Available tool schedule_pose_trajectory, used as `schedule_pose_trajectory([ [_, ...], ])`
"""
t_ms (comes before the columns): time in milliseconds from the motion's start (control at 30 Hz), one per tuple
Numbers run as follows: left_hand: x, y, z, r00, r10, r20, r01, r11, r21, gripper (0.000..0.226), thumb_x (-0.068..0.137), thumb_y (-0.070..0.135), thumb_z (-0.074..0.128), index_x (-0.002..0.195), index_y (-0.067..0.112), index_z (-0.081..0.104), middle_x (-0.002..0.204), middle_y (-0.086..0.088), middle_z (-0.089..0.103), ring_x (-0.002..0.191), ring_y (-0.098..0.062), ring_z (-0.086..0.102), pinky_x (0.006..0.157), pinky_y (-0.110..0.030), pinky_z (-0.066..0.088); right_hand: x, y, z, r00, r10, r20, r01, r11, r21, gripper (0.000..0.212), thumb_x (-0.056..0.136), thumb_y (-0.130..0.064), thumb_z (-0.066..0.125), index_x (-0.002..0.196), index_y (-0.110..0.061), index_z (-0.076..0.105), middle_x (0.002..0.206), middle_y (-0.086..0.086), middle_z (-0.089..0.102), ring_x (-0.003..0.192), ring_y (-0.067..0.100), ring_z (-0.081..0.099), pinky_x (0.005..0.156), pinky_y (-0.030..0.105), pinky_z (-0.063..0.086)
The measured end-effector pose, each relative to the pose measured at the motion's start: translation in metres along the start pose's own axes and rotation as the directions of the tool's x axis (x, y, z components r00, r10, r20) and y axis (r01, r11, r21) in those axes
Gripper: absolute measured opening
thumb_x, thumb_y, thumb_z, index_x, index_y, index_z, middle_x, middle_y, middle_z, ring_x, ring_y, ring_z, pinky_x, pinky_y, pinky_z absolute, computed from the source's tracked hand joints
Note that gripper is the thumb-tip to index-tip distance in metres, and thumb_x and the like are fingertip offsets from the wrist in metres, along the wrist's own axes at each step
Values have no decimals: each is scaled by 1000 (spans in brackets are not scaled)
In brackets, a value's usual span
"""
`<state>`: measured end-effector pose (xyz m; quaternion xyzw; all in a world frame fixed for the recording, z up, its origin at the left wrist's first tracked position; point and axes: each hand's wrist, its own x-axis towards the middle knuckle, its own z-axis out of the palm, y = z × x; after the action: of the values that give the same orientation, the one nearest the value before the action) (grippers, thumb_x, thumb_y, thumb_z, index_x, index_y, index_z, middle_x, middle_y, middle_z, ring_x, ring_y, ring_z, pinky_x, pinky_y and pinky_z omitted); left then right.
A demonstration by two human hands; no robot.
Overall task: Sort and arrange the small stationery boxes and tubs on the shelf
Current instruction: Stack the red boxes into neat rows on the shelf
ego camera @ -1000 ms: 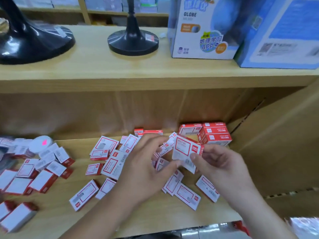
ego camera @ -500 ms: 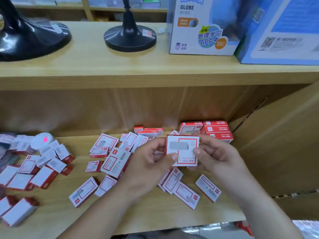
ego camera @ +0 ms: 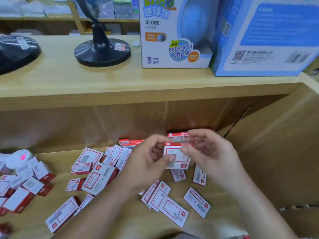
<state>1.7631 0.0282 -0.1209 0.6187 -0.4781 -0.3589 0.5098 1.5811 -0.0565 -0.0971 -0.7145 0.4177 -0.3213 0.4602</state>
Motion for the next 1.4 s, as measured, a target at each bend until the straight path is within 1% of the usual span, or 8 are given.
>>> schedule_pose_trajectory([
  [167,-2,-9,8,991,-134,14,132,939,-318,29,88,2,76,105,6,53,102,-9,75,90,-31,73,82,-43,60,2,16,-8,963,60,264,-86,992,90,21,93,-17,69,113,-18,70,105,-6,77,95,9,72,82,28,55],
  [300,-5,-20,4,999,7,-45,-1,989,146,37,89,20,78,116,37,60,109,12,69,94,-15,68,76,-24,54,4,26,-8,962,32,272,25,979,-204,15,95,-26,68,109,-28,68,101,-14,74,92,4,70,81,30,57],
  [433,2,-15,-2,959,281,36,-265,848,459,31,91,15,71,119,30,68,101,26,62,86,2,60,72,-9,41,8,24,-2,972,29,232,42,955,-294,19,93,-27,71,111,-32,68,92,-18,73,84,-1,69,74,22,55],
  [567,17,-31,-1,978,210,-9,-185,880,438,26,90,16,70,110,32,68,97,17,66,82,-10,65,74,-33,55,-2,28,-2,997,-75,-24,64,953,-295,23,90,-27,73,113,-30,71,97,-18,71,86,2,68,74,28,59],
  [700,41,-44,14,967,255,-31,-206,844,495,25,89,16,73,112,25,70,93,16,63,75,-6,61,73,-33,56,-19,33,-7,989,-29,-148,5,987,-162,10,90,-24,73,99,-28,74,90,-15,73,80,3,68,68,27,58],
  [1067,65,-63,36,970,198,-143,-93,841,533,23,86,24,78,107,25,70,76,12,60,70,-8,57,69,-32,53,-55,41,-26,987,74,-146,-71,997,29,15,91,-11,71,95,-25,75,86,-14,76,75,3,69,68,17,54],
  [1200,62,-66,28,969,205,-139,-71,767,638,30,82,38,79,108,28,66,81,15,59,81,-13,57,69,-32,49,-47,41,-22,979,-120,-166,74,963,-258,9,92,-18,71,97,-25,73,91,-15,72,84,7,69,73,33,57],
  [1400,42,-75,9,970,241,25,-134,449,884,26,85,48,68,100,28,73,94,8,68,92,-21,59,76,-36,45,21,42,20,926,-373,55,285,598,-749,32,88,-28,68,119,-24,70,108,-5,64,106,23,58,80,37,54],
])
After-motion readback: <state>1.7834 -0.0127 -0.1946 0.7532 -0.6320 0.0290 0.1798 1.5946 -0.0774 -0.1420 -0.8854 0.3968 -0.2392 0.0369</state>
